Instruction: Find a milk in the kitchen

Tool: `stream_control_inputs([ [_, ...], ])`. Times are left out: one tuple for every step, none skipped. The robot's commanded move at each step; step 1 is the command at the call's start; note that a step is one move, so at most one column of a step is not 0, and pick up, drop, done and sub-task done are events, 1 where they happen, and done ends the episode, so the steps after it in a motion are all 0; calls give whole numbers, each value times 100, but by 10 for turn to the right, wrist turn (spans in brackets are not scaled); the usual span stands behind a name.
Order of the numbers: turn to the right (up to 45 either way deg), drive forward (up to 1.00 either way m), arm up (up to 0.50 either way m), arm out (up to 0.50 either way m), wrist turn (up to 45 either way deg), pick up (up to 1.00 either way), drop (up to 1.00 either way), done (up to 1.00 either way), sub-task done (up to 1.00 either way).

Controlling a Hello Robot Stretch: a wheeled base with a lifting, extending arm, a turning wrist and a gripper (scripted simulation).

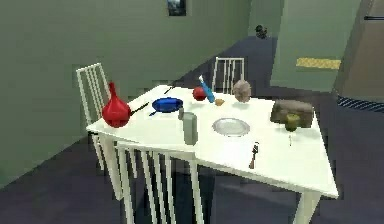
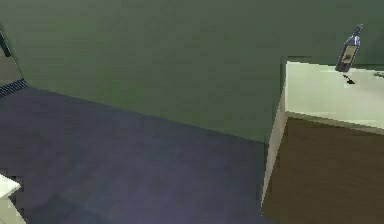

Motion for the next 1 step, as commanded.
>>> stream_control_inputs([
  [0, 0, 0, 0, 0, 0, 0, 100, 0],
])
